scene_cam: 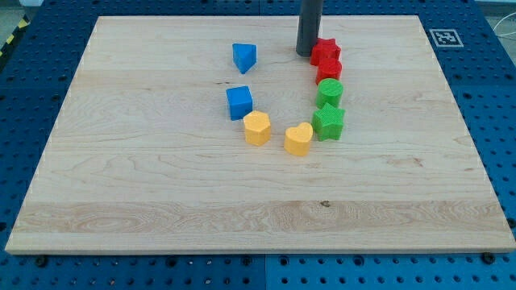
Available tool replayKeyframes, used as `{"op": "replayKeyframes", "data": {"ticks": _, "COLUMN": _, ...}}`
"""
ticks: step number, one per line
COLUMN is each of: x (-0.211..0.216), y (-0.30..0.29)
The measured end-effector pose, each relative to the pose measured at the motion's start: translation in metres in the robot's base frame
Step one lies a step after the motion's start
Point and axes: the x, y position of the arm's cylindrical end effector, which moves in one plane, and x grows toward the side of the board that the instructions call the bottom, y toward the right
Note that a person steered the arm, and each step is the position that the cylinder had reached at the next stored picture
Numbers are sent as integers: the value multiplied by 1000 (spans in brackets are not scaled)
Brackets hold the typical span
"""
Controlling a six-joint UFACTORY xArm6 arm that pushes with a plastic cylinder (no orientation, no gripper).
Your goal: Move the blue triangle to the red star
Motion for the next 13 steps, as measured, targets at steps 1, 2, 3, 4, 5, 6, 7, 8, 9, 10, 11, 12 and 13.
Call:
{"op": "replayKeyframes", "data": {"ticks": 1, "x": -1, "y": 0}}
{"op": "replayKeyframes", "data": {"ticks": 2, "x": -17, "y": -24}}
{"op": "replayKeyframes", "data": {"ticks": 3, "x": -35, "y": -94}}
{"op": "replayKeyframes", "data": {"ticks": 4, "x": -34, "y": -166}}
{"op": "replayKeyframes", "data": {"ticks": 5, "x": 1, "y": -187}}
{"op": "replayKeyframes", "data": {"ticks": 6, "x": 40, "y": -158}}
{"op": "replayKeyframes", "data": {"ticks": 7, "x": 52, "y": -116}}
{"op": "replayKeyframes", "data": {"ticks": 8, "x": 52, "y": -91}}
{"op": "replayKeyframes", "data": {"ticks": 9, "x": 46, "y": -88}}
{"op": "replayKeyframes", "data": {"ticks": 10, "x": 35, "y": -108}}
{"op": "replayKeyframes", "data": {"ticks": 11, "x": 15, "y": -110}}
{"op": "replayKeyframes", "data": {"ticks": 12, "x": 1, "y": -107}}
{"op": "replayKeyframes", "data": {"ticks": 13, "x": -16, "y": -107}}
